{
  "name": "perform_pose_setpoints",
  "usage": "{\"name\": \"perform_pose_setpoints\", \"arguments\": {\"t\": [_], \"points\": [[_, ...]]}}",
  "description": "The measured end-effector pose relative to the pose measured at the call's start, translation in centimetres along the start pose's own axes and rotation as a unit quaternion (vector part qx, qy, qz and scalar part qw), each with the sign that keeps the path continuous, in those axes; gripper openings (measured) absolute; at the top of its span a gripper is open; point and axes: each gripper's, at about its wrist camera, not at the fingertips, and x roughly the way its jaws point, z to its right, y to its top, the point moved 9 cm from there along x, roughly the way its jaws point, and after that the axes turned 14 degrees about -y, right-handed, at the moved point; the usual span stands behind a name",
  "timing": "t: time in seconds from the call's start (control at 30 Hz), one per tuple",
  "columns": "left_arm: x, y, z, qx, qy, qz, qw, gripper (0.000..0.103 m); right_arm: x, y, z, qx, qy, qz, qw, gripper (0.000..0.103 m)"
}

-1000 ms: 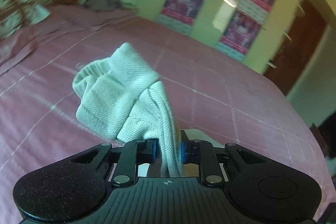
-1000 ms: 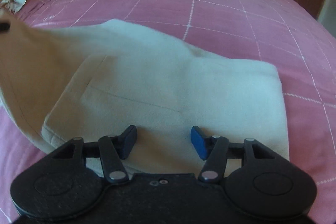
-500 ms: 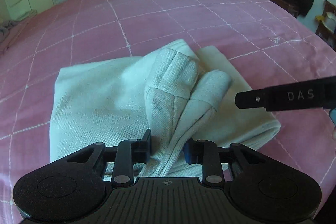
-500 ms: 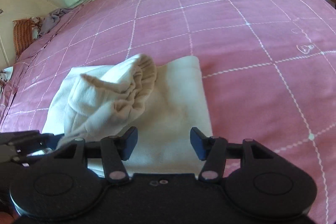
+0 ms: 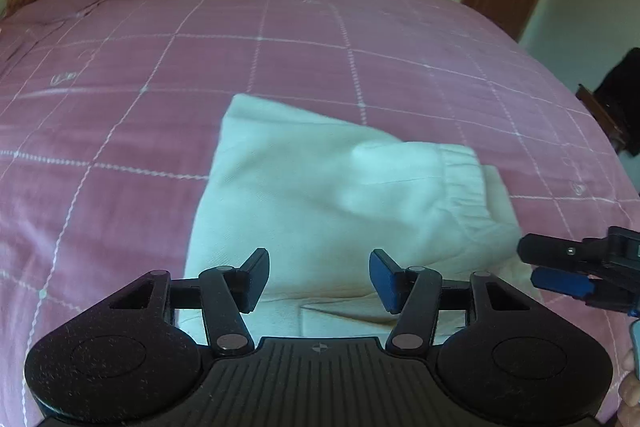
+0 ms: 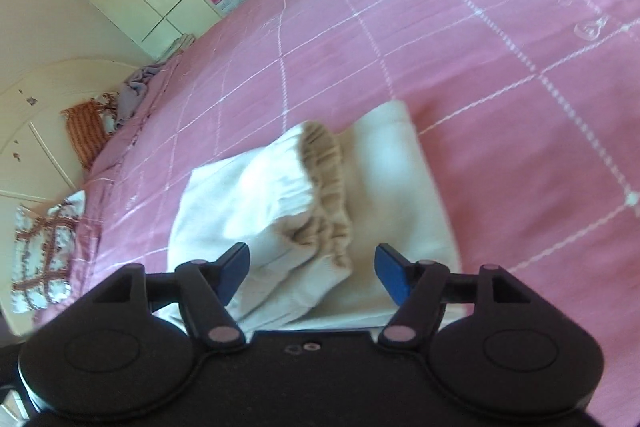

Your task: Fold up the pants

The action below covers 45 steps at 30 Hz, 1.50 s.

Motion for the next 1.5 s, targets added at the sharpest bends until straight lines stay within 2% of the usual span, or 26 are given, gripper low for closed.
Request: {"name": "perform_pose_setpoints", "arguments": {"t": [0.1, 0.2, 0.4, 0.47, 0.6, 0.67, 0.8, 0.9, 0.93, 1.0, 1.03, 1.1, 1.17, 1.2, 1.23, 1.3, 1.37, 1.5], "points": [[1.8, -2.3, -1.1, -0.006, -0.004, -0.040, 0.9992, 0.056, 1.4, -0.5, -1.2, 0.017, 0.005, -0.025, 1.000, 0.076], [2.3, -3.1, -0.4, 0.026, 0.005, -0.030, 0.9992, 0.056, 3.0, -1.1, -2.1, 0.011, -0.015, -0.040, 0.999, 0.078], [2.3, -3.0, -0.5, 0.011, -0.007, -0.023, 0.9997, 0.057, 4.6, -1.8, -1.9, -0.004, -0.047, -0.041, 0.998, 0.057], [2.4, -2.7, -0.3, 0.009, -0.008, -0.021, 0.9997, 0.057, 4.4, -2.0, -1.9, -0.007, -0.043, -0.035, 0.998, 0.045], [2.5, -2.3, -0.1, 0.003, -0.009, -0.012, 0.9999, 0.057, 2.3, -2.0, -2.6, -0.034, -0.037, 0.006, 0.999, 0.034], [2.1, -2.1, 0.5, 0.002, -0.019, -0.004, 0.9998, 0.057, 1.0, -1.5, -3.1, -0.045, -0.033, 0.030, 0.998, 0.021], [2.1, -1.7, 3.1, 0.029, -0.041, -0.003, 0.9987, 0.057, -0.3, -1.0, -3.6, -0.073, -0.031, 0.041, 0.996, 0.020], [2.8, -2.0, 3.6, 0.022, -0.047, -0.012, 0.9986, 0.057, -0.2, -1.3, -3.1, -0.070, -0.030, 0.033, 0.997, 0.023], [3.1, -2.3, 3.4, 0.018, -0.047, -0.017, 0.9986, 0.057, 0.2, -1.4, -2.8, -0.065, -0.036, 0.024, 0.997, 0.033], [3.2, -2.6, 3.2, 0.017, -0.046, -0.019, 0.9986, 0.057, 1.3, -1.9, -1.8, -0.044, -0.050, -0.005, 0.998, 0.041], [3.1, -2.7, 3.2, 0.020, -0.047, -0.019, 0.9985, 0.057, 1.7, -2.1, -1.3, -0.024, -0.043, -0.017, 0.999, 0.047], [2.9, -2.6, 3.1, 0.021, -0.046, -0.017, 0.9986, 0.057, 2.4, -2.4, -0.9, 0.004, -0.033, -0.030, 0.999, 0.052], [2.5, -2.4, 2.6, 0.014, -0.045, -0.012, 0.9988, 0.057, 3.3, -2.7, -0.8, 0.024, -0.030, -0.043, 0.998, 0.066], [2.2, -2.2, 2.3, 0.014, -0.037, -0.009, 0.9992, 0.057, 3.9, -2.9, -0.9, 0.034, -0.024, -0.050, 0.998, 0.064], [2.0, -2.1, 1.9, 0.013, -0.026, -0.006, 0.9996, 0.057, 4.1, -2.8, -1.0, 0.041, -0.016, -0.043, 0.998, 0.049], [1.6, -1.9, 0.8, 0.002, -0.015, -0.001, 0.9999, 0.057, 4.2, -2.8, -1.2, 0.045, -0.015, -0.033, 0.998, 0.043], [1.6, -1.8, -0.2, -0.009, -0.004, 0.001, 1.0000, 0.057, 3.6, -2.6, -1.8, 0.027, -0.015, -0.015, 0.999, 0.032], [1.4, -1.5, -0.4, -0.010, -0.006, 0.009, 0.9999, 0.057, 0.6, -1.2, -3.6, -0.020, -0.004, 0.038, 0.999, 0.027]]}}
